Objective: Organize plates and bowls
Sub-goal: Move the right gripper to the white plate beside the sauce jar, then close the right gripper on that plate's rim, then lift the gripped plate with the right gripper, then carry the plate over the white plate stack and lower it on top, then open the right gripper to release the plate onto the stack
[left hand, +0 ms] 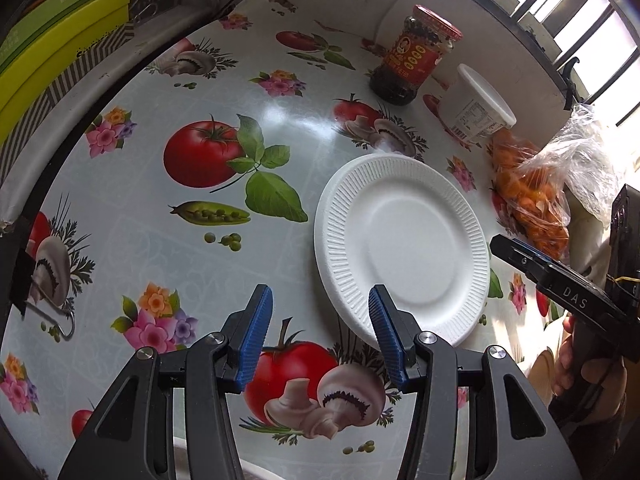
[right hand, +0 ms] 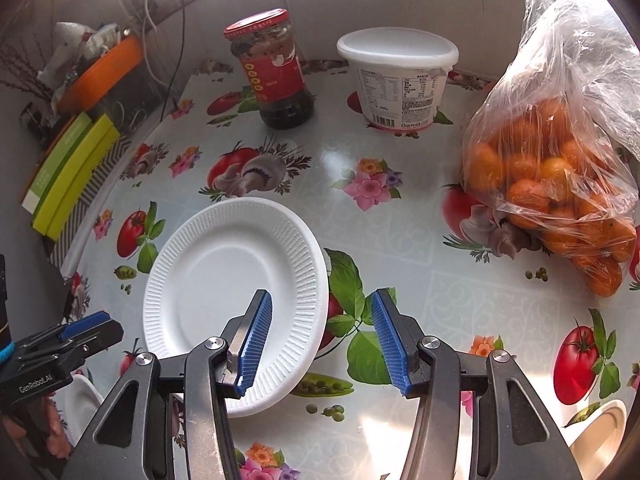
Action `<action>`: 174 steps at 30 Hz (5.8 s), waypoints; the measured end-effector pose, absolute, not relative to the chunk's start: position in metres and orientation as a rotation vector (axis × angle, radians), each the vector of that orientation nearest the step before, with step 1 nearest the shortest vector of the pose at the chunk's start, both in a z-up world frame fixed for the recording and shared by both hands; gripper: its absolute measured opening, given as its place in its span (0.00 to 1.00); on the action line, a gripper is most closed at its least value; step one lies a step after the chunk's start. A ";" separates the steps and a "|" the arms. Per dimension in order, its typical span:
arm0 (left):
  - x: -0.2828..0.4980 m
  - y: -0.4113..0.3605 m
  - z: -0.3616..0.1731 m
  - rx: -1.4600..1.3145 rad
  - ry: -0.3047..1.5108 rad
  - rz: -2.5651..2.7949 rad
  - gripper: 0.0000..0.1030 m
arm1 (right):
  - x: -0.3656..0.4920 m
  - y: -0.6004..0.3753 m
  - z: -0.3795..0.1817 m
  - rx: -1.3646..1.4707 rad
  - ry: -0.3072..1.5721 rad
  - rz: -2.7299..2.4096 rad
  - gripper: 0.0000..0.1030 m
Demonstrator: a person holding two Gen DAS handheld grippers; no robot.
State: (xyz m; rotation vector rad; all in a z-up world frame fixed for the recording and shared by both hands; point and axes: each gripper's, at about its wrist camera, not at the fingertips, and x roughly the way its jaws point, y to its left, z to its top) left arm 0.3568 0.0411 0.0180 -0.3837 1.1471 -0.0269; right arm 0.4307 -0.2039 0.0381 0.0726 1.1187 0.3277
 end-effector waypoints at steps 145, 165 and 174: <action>0.109 0.155 0.016 -0.551 1.041 0.108 0.20 | 0.201 -0.058 0.029 -0.005 1.197 0.675 0.22; 0.106 0.156 0.006 -0.547 1.067 0.112 0.20 | 0.201 -0.054 0.026 -0.018 1.205 0.666 0.22; 0.106 0.156 0.007 -0.539 1.068 0.111 0.20 | 0.203 -0.057 0.028 -0.010 1.194 0.643 0.24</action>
